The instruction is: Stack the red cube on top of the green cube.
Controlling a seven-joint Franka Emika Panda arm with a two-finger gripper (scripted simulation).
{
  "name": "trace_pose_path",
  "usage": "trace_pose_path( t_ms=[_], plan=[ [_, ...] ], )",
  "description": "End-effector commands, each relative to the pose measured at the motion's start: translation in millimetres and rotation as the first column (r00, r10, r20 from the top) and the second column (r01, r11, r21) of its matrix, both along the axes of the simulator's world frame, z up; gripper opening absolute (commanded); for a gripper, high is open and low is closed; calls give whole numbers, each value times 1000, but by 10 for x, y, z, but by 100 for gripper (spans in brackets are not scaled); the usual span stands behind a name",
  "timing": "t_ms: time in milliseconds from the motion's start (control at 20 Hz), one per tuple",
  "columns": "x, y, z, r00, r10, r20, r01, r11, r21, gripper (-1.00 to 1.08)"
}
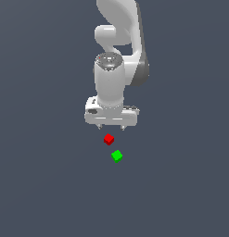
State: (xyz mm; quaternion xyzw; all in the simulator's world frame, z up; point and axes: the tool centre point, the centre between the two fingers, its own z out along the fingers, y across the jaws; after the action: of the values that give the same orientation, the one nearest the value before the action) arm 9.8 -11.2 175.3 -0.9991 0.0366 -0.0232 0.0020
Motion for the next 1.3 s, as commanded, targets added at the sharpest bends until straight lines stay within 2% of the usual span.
trace_pose_path(
  t_ms=[0, 400, 850, 1250],
  plan=[
    [-11, -14, -59, 1000, -31, -3, 31, 1000, 0, 100],
    [-74, -84, -376, 979, -202, -16, 202, 979, 1, 100],
    [-186, -157, -815, 903, -428, -35, 428, 904, -2, 100],
    [-247, -176, -1030, 847, -530, -45, 530, 848, -3, 100]
  ],
)
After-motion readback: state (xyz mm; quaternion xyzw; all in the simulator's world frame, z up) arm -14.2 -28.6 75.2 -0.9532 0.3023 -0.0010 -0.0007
